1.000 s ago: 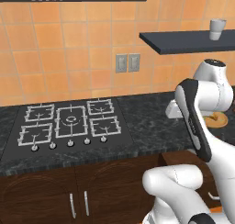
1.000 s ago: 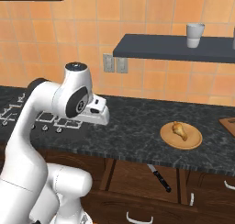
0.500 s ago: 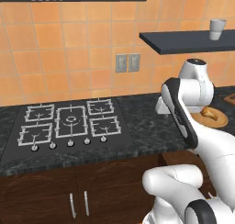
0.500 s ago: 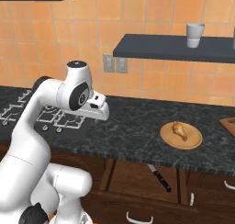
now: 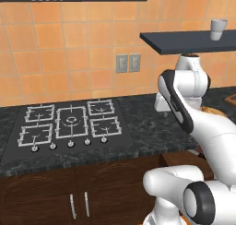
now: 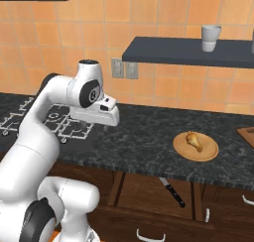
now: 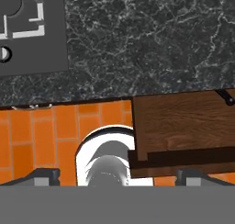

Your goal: Pick up the knife from the drawer and place it on the cutting board. Then place the meat from the plate to the cutting board.

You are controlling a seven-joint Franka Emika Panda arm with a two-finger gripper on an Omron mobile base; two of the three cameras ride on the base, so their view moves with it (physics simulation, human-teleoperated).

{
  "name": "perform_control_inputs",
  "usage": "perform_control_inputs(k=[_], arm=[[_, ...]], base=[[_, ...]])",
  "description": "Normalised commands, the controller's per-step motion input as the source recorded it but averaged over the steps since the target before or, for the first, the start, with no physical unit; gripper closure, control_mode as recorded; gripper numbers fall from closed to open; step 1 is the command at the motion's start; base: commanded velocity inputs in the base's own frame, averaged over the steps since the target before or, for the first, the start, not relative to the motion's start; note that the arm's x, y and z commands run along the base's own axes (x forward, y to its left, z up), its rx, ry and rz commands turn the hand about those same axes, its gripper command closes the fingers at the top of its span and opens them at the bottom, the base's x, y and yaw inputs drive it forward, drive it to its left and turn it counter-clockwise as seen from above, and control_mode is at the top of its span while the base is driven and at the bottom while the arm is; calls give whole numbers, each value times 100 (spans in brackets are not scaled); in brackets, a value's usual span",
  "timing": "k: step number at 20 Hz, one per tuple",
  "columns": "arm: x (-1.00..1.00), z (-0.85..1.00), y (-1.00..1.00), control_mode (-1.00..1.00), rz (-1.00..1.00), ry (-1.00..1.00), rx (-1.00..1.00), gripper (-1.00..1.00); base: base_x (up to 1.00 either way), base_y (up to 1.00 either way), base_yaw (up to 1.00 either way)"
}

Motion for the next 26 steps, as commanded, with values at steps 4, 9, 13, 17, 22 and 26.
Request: perform_control_inputs(k=[4,9,13,17,22,26], arm=[[13,-15,21,-100,0,22,-14,-100],[-11,-3,11,100,0,5,-5,-100],[0,0,0,100,0,0,0,-100],[0,0,0,100,0,0,0,-100],[0,0,0,100,0,0,0,-100],[0,0,0,100,0,0,0,-100]], base=[[0,0,0],[-28,-1,3],[-79,-38,32],[-51,-97,48],[-42,-95,52],[-51,-98,50]])
